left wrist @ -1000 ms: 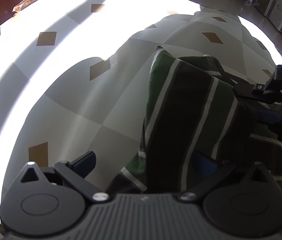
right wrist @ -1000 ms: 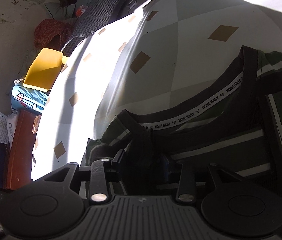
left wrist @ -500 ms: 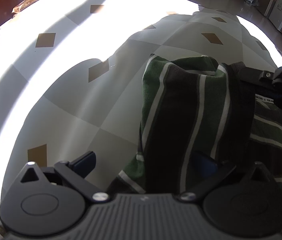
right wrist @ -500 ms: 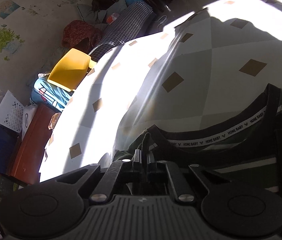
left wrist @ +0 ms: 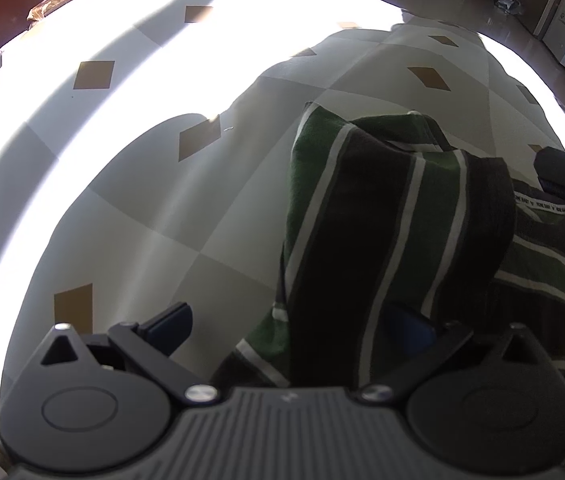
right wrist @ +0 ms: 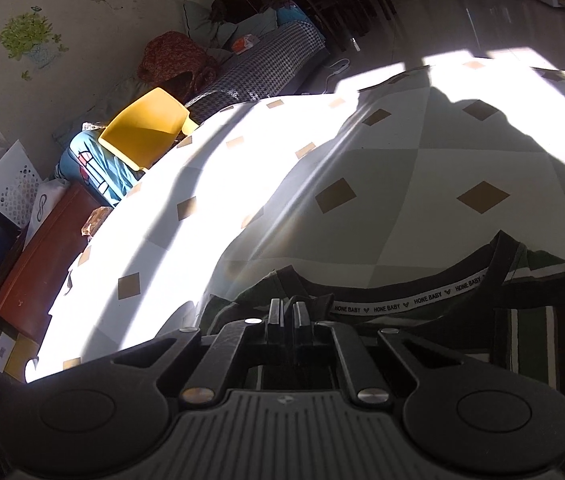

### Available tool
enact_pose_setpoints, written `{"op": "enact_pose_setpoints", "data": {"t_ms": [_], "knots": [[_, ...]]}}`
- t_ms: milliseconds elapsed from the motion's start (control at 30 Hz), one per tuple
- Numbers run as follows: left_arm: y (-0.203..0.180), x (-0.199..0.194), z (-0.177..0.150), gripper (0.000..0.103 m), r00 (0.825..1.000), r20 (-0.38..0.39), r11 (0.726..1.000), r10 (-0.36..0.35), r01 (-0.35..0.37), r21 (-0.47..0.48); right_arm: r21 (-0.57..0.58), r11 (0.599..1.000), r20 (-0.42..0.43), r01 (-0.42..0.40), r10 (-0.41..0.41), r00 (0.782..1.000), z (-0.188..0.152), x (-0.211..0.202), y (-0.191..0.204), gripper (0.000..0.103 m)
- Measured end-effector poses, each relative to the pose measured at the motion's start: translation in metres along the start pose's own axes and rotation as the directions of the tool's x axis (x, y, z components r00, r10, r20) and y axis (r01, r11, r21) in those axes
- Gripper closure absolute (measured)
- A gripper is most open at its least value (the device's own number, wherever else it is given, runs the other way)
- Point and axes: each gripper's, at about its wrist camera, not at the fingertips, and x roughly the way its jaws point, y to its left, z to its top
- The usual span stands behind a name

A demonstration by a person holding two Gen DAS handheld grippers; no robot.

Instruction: Fold clothes

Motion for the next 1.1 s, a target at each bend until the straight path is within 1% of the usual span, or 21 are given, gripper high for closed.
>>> {"op": "enact_pose_setpoints", "data": {"t_ms": [33, 100, 133, 233, 367, 467, 567, 633, 667, 700, 833, 1000, 1100], "knots": [[0.0, 0.0, 0.0, 0.0, 1.0, -0.001, 1.0, -0.001, 0.001, -0.002, 0.0, 1.0, 0.018, 0.021, -0.021, 1.0, 0.002, -0.002, -0.001, 0.097], [0.001, 0.0, 0.0, 0.0, 1.0, -0.001, 1.0, 0.002, -0.002, -0.004, -0.033, 0.997, 0.023, 0.063, -0.062, 0.998, 0.003, -0.002, 0.001, 0.095], [0.001, -0.001, 0.0, 0.0, 1.0, 0.0, 1.0, 0.005, -0.005, -0.004, -0.044, 0.997, 0.018, 0.056, -0.056, 0.998, 0.002, -0.001, 0.003, 0.095], [0.0, -0.003, 0.0, 0.0, 1.0, 0.01, 1.0, 0.02, -0.02, -0.001, -0.057, 0.998, -0.026, 0.0, -0.002, 1.0, -0.002, 0.008, 0.01, 0.095], [0.003, -0.005, 0.001, 0.0, 0.999, 0.027, 1.0, 0.03, -0.03, -0.008, -0.084, 0.995, -0.086, -0.055, 0.047, 0.995, -0.011, 0.025, 0.022, 0.095], [0.004, -0.002, 0.0, 0.0, 1.0, 0.016, 1.0, 0.026, -0.025, -0.009, -0.105, 0.992, -0.13, -0.075, 0.061, 0.99, -0.017, 0.04, 0.029, 0.094], [0.004, -0.002, 0.001, 0.0, 1.0, 0.017, 1.0, 0.025, -0.025, -0.003, -0.113, 0.992, -0.161, -0.053, 0.035, 0.986, -0.022, 0.055, 0.031, 0.093], [0.005, -0.001, 0.001, 0.0, 1.0, 0.015, 1.0, 0.023, -0.023, -0.004, -0.127, 0.992, -0.173, -0.009, -0.013, 0.985, -0.025, 0.064, 0.029, 0.093], [0.005, 0.0, 0.001, 0.0, 1.0, 0.014, 1.0, 0.022, -0.022, -0.005, -0.136, 0.991, -0.177, 0.018, -0.042, 0.983, -0.027, 0.068, 0.028, 0.096], [0.005, 0.0, 0.002, 0.0, 1.0, 0.013, 1.0, 0.019, -0.019, -0.007, -0.14, 0.989, -0.176, 0.036, -0.061, 0.982, -0.028, 0.071, 0.027, 0.096], [0.007, 0.002, 0.003, 0.0, 1.0, 0.006, 1.0, 0.009, -0.009, -0.023, -0.128, 0.991, -0.15, 0.045, -0.064, 0.987, -0.026, 0.077, 0.025, 0.096], [0.008, 0.004, 0.005, 0.0, 1.0, 0.022, 1.0, 0.017, -0.016, -0.016, -0.117, 0.991, -0.123, 0.058, -0.072, 0.99, -0.023, 0.083, 0.026, 0.096], [0.012, 0.007, 0.009, 0.0, 1.0, 0.024, 0.999, 0.01, -0.009, -0.037, -0.11, 0.992, -0.114, 0.065, -0.078, 0.99, -0.021, 0.086, 0.028, 0.096]]}}
